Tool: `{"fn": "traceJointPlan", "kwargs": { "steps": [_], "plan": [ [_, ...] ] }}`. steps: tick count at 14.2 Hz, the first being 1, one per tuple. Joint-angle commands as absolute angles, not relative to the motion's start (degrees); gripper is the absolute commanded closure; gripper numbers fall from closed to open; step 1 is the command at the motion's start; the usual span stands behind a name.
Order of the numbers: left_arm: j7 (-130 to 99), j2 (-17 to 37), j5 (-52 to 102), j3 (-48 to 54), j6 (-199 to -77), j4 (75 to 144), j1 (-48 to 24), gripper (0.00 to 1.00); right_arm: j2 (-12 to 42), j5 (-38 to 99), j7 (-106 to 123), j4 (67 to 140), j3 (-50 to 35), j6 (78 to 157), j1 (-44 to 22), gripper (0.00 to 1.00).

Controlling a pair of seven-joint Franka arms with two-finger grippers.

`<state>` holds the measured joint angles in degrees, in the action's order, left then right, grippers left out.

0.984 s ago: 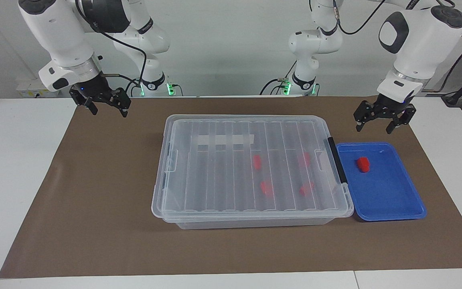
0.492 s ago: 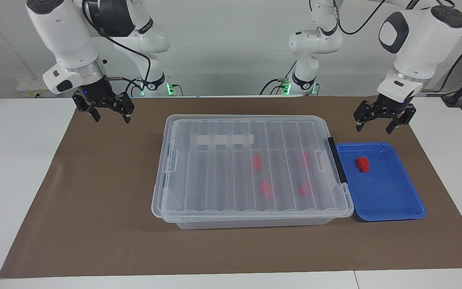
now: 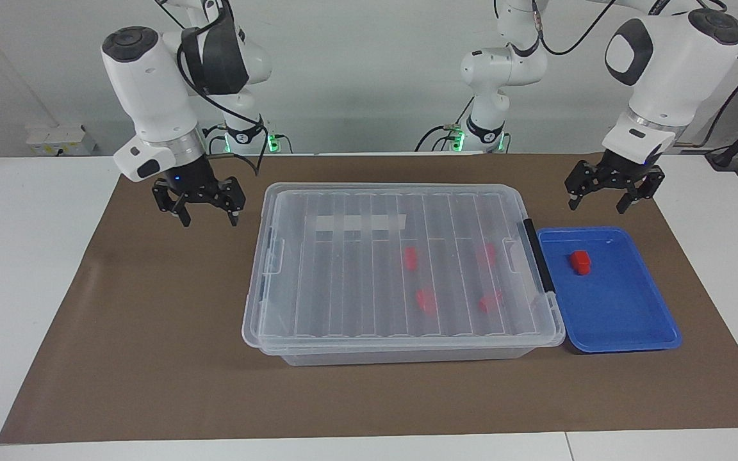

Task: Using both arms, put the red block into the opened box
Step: 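Pull the clear box lid toward the right arm with the right gripper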

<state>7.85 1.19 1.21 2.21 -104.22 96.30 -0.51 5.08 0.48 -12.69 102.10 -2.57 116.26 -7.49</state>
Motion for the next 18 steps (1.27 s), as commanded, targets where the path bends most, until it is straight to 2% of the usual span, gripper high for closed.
{"fn": "traceJointPlan", "kwargs": {
  "steps": [1, 6, 10, 14, 16, 18],
  "plan": [
    [7.91, -0.09, 1.85, 1.67, -103.45, 96.94, -0.88, 0.00, 5.80, 0.44, -13.36, 104.49, -2.90, 121.53, -7.12, 0.01],
    [7.91, -0.18, 1.76, 1.23, -103.36, 96.94, 0.35, 0.00, 5.80, 0.53, -13.54, 109.68, -2.90, 127.96, -9.14, 0.01],
    [7.91, -0.35, 1.67, 1.14, -102.49, 97.20, 0.35, 0.00, 5.01, 0.53, -13.45, 111.09, -2.81, 125.87, -9.05, 0.01],
    [8.00, -3.59, 1.50, 1.14, -95.55, 97.64, 2.99, 0.00, 4.57, 0.53, -10.82, 111.09, -2.81, 122.87, -6.43, 0.00],
    [8.17, -5.26, 1.14, 1.14, -100.07, 102.36, 6.65, 0.00, 4.57, 0.53, -6.44, 111.18, -2.73, 121.91, -4.32, 0.00],
    [8.35, -7.89, 1.14, 1.23, -110.35, 110.18, 8.08, 0.00, 4.57, 0.53, -1.96, 111.53, -2.81, 121.55, -1.42, 0.00]
  ]
}}
